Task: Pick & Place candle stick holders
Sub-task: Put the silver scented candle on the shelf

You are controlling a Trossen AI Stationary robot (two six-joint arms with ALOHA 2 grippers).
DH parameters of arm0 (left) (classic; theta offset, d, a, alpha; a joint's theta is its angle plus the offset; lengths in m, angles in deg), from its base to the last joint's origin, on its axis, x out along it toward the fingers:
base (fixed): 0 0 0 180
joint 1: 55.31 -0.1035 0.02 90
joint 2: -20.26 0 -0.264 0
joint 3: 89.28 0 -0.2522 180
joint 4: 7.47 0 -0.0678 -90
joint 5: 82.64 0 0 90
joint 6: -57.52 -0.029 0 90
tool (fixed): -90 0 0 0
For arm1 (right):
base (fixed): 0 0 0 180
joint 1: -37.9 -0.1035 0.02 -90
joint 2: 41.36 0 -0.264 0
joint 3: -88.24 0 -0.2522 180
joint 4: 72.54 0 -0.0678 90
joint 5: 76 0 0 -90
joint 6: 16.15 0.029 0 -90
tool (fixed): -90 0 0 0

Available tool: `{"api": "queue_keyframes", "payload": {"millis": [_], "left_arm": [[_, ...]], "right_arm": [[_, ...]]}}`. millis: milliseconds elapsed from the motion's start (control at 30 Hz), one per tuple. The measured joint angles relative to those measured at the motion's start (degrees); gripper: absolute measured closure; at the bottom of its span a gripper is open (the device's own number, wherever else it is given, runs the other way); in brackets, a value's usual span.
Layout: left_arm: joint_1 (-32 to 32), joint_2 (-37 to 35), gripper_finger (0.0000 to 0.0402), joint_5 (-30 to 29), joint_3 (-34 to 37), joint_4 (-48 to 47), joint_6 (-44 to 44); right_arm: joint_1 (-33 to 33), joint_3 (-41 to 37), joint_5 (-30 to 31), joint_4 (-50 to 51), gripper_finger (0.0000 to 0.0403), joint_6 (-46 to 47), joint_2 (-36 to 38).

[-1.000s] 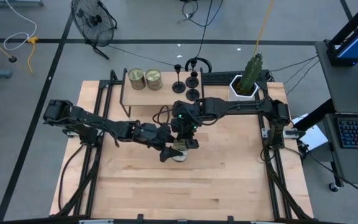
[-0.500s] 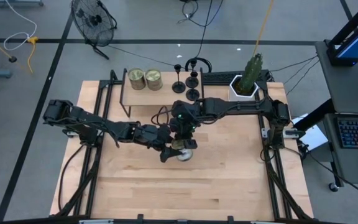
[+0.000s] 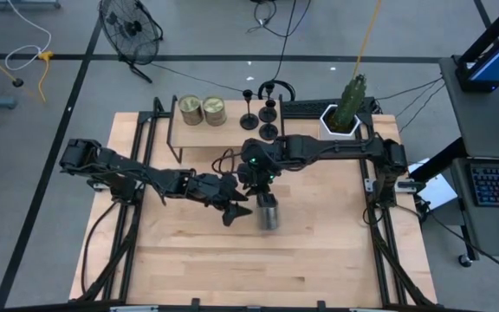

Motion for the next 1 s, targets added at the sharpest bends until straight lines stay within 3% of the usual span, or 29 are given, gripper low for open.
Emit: {"api": "queue_keyframes", "payload": {"millis": [200, 433, 767, 1000], "left_arm": [[0.05, 0.00, 0.0174, -0.52, 0.00, -0.66, -0.04], [1.29, 0.00, 0.0207, 0.66, 0.00, -1.76, 0.24], [2.52, 0.07, 0.0220, 0.03, 0.11, -3.20, 0.18], [2.67, 0.07, 0.0220, -0.03, 0.11, -3.16, -1.14]], "right_arm": [[0.16, -0.07, 0.25, 0.41, 0.0300, -0.84, 2.08], [0.16, -0.07, 2.95, 3.38, 0.0302, -0.85, 2.56], [0.16, -0.04, 4.99, 15.30, 0.0307, 3.89, 2.56], [0.19, -0.04, 10.00, 30.36, 0.0309, 9.79, 2.56]]}}
